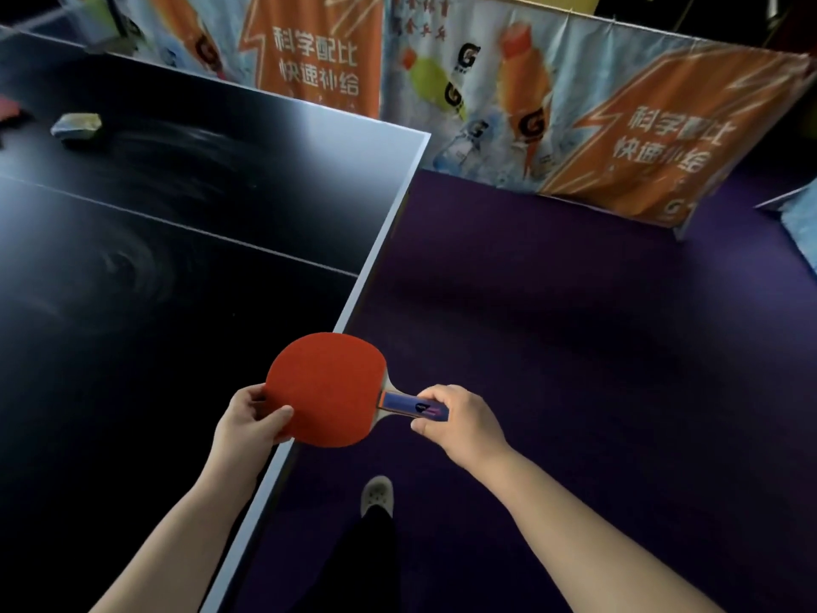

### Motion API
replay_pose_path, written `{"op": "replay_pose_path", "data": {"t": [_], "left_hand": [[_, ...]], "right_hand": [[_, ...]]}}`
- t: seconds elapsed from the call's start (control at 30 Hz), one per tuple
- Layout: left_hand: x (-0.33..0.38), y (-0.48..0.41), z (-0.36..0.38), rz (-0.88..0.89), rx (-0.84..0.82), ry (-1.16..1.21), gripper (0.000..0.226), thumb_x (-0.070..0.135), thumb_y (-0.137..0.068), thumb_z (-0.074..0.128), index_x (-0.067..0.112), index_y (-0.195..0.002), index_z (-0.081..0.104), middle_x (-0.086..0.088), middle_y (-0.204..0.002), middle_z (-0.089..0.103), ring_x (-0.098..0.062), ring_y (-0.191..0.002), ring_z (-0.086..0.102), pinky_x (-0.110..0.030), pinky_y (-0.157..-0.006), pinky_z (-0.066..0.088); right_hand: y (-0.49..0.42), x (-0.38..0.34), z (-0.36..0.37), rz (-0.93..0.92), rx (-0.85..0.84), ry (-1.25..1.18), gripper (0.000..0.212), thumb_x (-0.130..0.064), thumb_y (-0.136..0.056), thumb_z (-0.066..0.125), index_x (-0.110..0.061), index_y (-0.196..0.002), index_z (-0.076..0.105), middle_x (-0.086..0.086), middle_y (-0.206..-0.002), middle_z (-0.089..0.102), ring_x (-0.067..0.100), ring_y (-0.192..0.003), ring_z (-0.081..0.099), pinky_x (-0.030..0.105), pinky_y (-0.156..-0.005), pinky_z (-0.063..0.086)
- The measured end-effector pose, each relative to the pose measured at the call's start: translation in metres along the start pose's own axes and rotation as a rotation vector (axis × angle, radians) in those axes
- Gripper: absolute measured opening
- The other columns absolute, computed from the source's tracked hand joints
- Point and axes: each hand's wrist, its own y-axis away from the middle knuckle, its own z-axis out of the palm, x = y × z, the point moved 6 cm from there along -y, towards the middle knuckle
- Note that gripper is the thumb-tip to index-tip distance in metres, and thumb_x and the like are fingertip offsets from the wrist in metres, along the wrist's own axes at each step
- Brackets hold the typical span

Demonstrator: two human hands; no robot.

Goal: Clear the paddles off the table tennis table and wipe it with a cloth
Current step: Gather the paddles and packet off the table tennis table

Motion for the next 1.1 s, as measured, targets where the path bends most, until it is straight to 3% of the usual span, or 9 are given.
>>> {"op": "replay_pose_path", "data": {"t": [0.3,0.43,0.73,0.97,1.1], "left_hand": [[0.104,-0.165,0.084,0.039,-0.017,0.064,0.032,0.006,-0.086,0.064,0.014,-0.114,0.051,-0.008,-0.105,0.059,-0.022,-0.093,0.062,-0.028,-0.070,0.051],[0.143,-0.226,0.114,0.056,-0.011,0.025,0.035,0.008,-0.085,0.066,0.012,-0.117,0.052,-0.007,-0.106,0.060,-0.022,-0.093,0.062,-0.032,-0.075,0.052],[0.205,-0.369,0.194,0.051,0.118,-0.001,0.032,0.010,-0.085,0.067,0.014,-0.113,0.054,-0.005,-0.103,0.059,-0.020,-0.090,0.061,-0.028,-0.071,0.050],[0.265,-0.484,0.265,0.013,0.245,0.013,0.030,0.013,-0.086,0.065,0.018,-0.114,0.055,-0.004,-0.103,0.061,-0.021,-0.088,0.063,-0.031,-0.075,0.051],[0.293,-0.544,0.295,-0.030,0.288,0.004,0.037,0.010,-0.089,0.061,0.013,-0.125,0.053,-0.002,-0.103,0.061,-0.019,-0.089,0.062,-0.031,-0.078,0.050]], "right_hand": [[-0.184,-0.003,-0.097,0.026,0.075,-0.032,0.020,-0.015,-0.083,0.074,-0.024,-0.097,0.064,-0.010,-0.094,0.058,0.007,-0.083,0.058,0.014,-0.069,0.046],[-0.258,-0.001,-0.130,0.020,0.111,-0.043,0.021,-0.012,-0.082,0.075,-0.024,-0.095,0.062,-0.010,-0.094,0.058,0.006,-0.084,0.057,0.011,-0.068,0.043],[-0.457,0.023,-0.194,-0.054,0.108,-0.048,0.023,-0.004,-0.081,0.072,-0.017,-0.096,0.060,-0.006,-0.094,0.057,0.007,-0.083,0.055,0.010,-0.068,0.044],[-0.627,0.037,-0.256,-0.142,-0.008,0.034,0.022,-0.005,-0.081,0.071,-0.015,-0.099,0.063,-0.004,-0.098,0.058,0.009,-0.085,0.056,0.010,-0.070,0.044],[-0.715,0.033,-0.284,-0.189,-0.099,0.079,0.019,-0.006,-0.082,0.069,-0.013,-0.099,0.064,-0.002,-0.098,0.057,0.008,-0.081,0.054,0.011,-0.067,0.044]]}}
